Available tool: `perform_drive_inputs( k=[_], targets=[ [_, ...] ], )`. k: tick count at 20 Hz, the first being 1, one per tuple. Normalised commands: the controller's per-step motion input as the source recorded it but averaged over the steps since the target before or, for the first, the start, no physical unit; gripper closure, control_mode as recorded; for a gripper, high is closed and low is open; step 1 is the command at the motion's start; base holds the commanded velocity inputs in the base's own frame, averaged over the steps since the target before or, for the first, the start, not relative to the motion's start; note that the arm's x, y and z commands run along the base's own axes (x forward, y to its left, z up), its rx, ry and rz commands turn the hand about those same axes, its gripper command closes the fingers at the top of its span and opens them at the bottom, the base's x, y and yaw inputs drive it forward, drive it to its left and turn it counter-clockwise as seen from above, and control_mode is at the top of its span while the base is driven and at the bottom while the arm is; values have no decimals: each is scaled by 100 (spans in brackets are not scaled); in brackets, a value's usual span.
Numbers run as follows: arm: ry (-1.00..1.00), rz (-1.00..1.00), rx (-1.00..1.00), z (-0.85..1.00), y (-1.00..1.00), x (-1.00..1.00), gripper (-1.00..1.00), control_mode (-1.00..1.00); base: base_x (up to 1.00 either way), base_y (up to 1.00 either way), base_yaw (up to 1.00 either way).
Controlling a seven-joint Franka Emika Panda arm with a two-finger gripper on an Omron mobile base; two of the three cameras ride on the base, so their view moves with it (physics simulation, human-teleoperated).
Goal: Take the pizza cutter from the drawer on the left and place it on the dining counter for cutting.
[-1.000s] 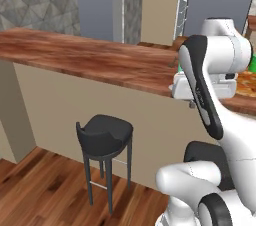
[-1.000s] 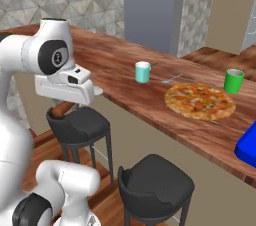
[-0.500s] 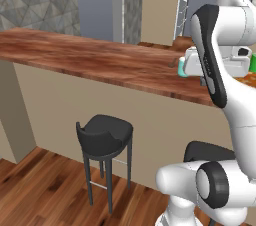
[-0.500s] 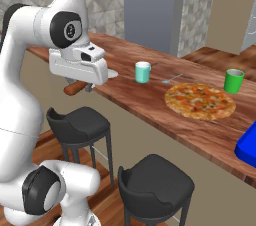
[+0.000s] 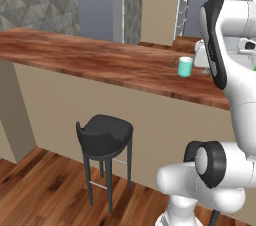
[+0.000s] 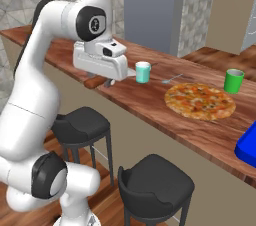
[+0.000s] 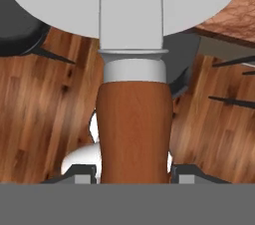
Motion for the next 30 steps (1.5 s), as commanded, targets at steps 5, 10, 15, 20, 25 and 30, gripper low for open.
perform_drive_inputs(
  k=[5, 10, 15, 20, 25, 30],
  targets=[
    [0, -10, 0, -19, -34, 26, 100, -100, 0, 0, 0],
    [0, -8, 0, -21, -33, 27, 100, -100, 0, 0, 0],
    [0, -4, 0, -45, -27, 13, 100, -100, 0, 0, 0],
    [0, -3, 0, -47, -11, 14, 100, -100, 0, 0, 0],
    [0, -4, 0, -12, 0, 45, 100, -100, 0, 0, 0],
    [0, 0, 0, 0, -3, 67, 100, -100, 0, 0, 0]
  ],
)
